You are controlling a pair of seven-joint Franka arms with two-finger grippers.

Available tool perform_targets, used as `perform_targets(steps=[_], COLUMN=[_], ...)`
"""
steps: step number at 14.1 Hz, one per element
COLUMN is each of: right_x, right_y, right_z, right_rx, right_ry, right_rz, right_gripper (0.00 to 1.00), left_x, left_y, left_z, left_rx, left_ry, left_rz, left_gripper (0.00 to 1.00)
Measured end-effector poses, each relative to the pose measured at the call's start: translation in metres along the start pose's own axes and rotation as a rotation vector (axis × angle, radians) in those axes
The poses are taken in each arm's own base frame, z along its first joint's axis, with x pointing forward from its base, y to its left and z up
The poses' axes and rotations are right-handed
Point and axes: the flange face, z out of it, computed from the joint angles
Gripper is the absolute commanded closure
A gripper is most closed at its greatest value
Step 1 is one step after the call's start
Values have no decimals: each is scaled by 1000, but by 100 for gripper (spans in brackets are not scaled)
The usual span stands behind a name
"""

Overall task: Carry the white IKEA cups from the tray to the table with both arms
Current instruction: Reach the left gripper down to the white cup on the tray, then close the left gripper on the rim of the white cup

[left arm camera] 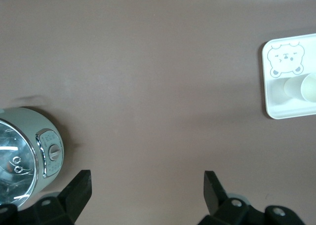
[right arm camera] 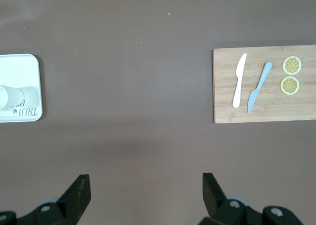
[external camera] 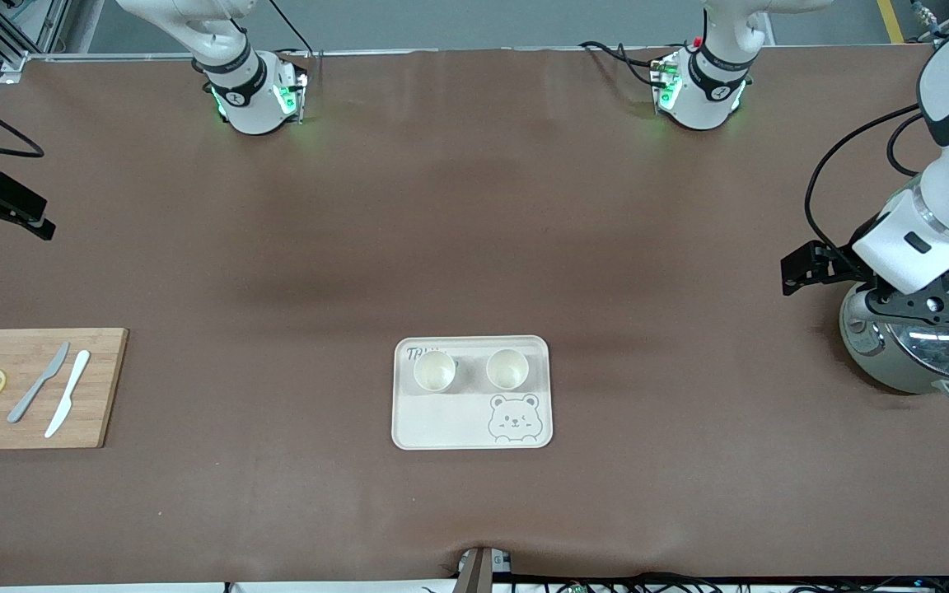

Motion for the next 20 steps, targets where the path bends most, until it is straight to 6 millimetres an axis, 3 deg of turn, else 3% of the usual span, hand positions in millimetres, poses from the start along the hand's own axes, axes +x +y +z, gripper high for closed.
perform_targets(steps=[4, 7, 10, 13, 17, 20], right_x=[0, 0, 0, 0, 4, 6], right_y=[0, 0, 0, 0, -1, -2], right_z=[0, 0, 0, 0, 3, 4], right_rx=[0, 0, 0, 0, 0, 0], right_ry=[0, 0, 0, 2, 11, 12], right_rz=[0, 0, 0, 0, -2, -4], right_gripper=[0, 0, 0, 0, 0, 0], left_x=[0, 7, 26, 46, 49, 46], left_y=[17, 54, 104, 171, 259, 288], left_z=[1, 24, 83, 142, 220, 269], left_rx=[-3, -14, -27, -44, -79, -90], left_ry=[-1, -16, -43, -47, -10, -9], left_rz=[24, 51, 23, -37, -121, -141], left_gripper=[0, 0, 0, 0, 0, 0])
